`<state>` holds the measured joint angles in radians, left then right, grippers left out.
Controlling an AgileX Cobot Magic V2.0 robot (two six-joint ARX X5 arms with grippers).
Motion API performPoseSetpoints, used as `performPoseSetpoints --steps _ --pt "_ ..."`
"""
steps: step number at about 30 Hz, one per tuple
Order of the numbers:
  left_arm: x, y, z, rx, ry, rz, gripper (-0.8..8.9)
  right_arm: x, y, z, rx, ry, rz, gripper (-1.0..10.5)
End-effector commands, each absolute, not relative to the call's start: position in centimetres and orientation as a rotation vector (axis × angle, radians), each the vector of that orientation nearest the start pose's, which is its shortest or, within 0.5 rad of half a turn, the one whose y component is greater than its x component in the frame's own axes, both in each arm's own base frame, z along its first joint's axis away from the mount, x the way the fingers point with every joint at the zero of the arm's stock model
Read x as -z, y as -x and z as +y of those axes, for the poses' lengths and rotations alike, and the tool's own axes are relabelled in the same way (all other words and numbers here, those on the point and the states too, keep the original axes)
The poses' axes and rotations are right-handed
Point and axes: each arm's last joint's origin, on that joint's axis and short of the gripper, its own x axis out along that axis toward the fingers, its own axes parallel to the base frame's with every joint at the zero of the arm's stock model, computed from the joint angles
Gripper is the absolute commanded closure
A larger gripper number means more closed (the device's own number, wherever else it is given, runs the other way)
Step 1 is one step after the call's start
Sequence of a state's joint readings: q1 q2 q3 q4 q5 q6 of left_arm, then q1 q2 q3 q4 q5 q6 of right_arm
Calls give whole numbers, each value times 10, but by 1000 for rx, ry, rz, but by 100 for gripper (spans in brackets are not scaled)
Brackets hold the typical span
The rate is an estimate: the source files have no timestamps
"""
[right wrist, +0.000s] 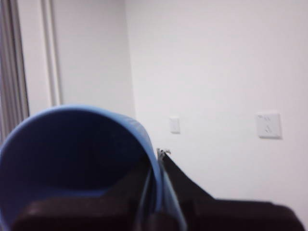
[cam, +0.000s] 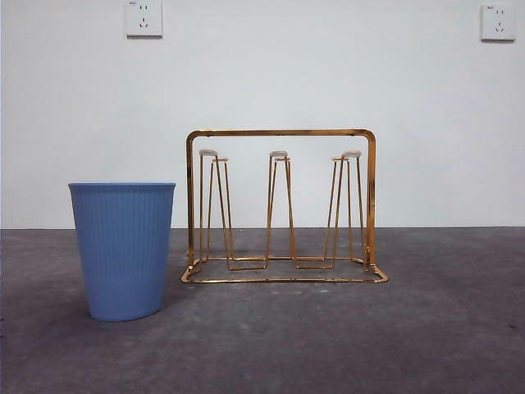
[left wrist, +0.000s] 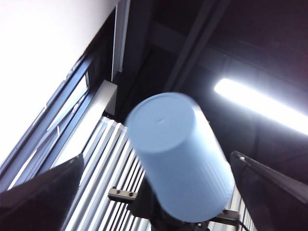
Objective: Pick up cup 1,put cup 1 in the cup rack,pick up cup 2,put cup 2 in the cup rack
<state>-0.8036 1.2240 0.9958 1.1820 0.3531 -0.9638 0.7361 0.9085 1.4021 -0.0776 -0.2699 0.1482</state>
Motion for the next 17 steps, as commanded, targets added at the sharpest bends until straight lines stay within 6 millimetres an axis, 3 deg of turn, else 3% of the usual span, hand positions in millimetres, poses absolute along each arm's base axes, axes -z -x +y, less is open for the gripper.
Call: performPoseSetpoints --steps 1,8,13,17 --pt "-432 -159 -180 1464 1007 -436 217 -517 -98 103 -1028 -226 -343 959" --pt "-433 -159 -178 1453 1027 -478 217 -508 -114 129 -1055 -191 -291 958" --pt "-434 -157 -177 1460 1029 -504 231 -506 -117 135 -1052 -177 -284 959" --pt "-434 -158 -176 1448 1035 -512 389 -506 -117 135 -1051 -176 -285 958"
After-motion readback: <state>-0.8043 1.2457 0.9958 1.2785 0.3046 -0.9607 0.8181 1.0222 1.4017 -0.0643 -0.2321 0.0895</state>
